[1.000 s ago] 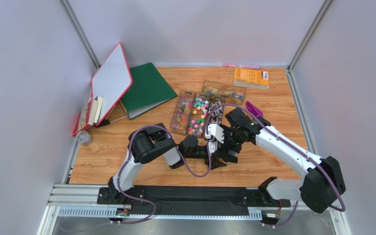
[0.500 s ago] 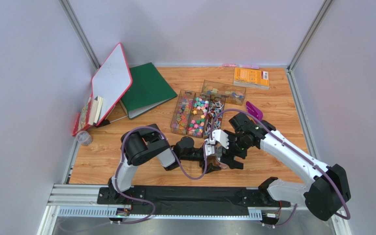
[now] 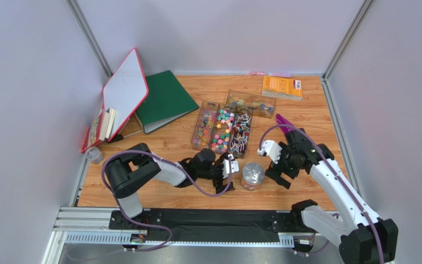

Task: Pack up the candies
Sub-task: Reset both arms

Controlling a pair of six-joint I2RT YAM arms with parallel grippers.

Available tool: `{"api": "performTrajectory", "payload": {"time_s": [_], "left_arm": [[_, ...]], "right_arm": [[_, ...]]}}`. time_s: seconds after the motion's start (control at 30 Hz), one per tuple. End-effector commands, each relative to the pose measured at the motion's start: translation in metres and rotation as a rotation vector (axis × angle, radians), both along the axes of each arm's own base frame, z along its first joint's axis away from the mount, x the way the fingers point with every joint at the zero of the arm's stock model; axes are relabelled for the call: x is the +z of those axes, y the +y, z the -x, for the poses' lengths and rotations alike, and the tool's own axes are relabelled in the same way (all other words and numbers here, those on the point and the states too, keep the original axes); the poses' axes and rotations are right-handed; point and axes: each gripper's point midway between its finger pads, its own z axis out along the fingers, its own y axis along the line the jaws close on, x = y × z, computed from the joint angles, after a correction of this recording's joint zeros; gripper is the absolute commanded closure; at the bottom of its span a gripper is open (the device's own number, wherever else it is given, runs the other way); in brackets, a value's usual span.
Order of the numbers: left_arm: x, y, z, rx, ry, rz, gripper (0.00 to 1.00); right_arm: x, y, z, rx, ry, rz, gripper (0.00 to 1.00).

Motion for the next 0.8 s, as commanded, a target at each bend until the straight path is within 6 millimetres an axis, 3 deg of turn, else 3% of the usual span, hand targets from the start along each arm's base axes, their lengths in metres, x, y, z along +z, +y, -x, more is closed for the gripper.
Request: {"api": "performTrajectory", "payload": {"time_s": [0.0, 0.07, 0.1, 0.17, 0.2, 0.23, 0.27, 0.3, 0.37, 0.4, 0.57, 0.67, 0.77], "left_arm": [[0.018, 0.017, -0.024, 0.042, -0.067, -0.179, 0.0], [0.044, 0.017, -0.047, 0.096, -0.111, -0.157, 0.0], [0.073, 0.011, -0.06, 0.114, -0.143, -0.129, 0.0], [0.1, 0.015, -0.082, 0.162, -0.162, -0.11, 0.0], [0.128, 0.013, -0.092, 0.182, -0.185, -0.078, 0.0], [0.143, 0.015, -0.1, 0.199, -0.204, -0.061, 0.0], [0.154, 0.023, -0.111, 0.228, -0.218, -0.057, 0.0], [0.177, 0.026, -0.12, 0.249, -0.254, -0.04, 0.0], [0.197, 0.041, -0.136, 0.305, -0.276, -0.032, 0.0], [0.219, 0.048, -0.147, 0.364, -0.305, -0.008, 0.0], [0.265, 0.113, -0.184, 0.652, -0.3, 0.007, 0.0], [0.277, 0.146, -0.192, 0.757, -0.302, 0.028, 0.0], [0.269, 0.166, -0.192, 0.802, -0.311, 0.004, 0.0]], "right_arm": [[0.069, -0.002, -0.057, -0.272, -0.271, -0.114, 0.0], [0.097, -0.002, -0.075, -0.373, -0.352, -0.155, 0.0], [0.103, -0.001, -0.079, -0.475, -0.35, -0.198, 0.0], [0.112, -0.013, -0.094, -0.62, -0.4, -0.181, 0.0], [0.114, -0.02, -0.099, -0.691, -0.422, -0.175, 0.0], [0.115, -0.027, -0.103, -0.789, -0.449, -0.192, 0.0], [0.121, -0.04, -0.109, -0.854, -0.509, -0.17, 0.0], [0.122, -0.049, -0.111, -0.895, -0.531, -0.159, 0.0], [0.13, -0.065, -0.116, -0.978, -0.6, -0.139, 0.0], [0.134, -0.072, -0.117, -1.017, -0.622, -0.137, 0.0], [0.152, -0.087, -0.125, -1.129, -0.691, -0.198, 0.0], [0.155, -0.089, -0.13, -1.145, -0.691, -0.238, 0.0], [0.162, -0.09, -0.135, -1.179, -0.71, -0.281, 0.0]]}}
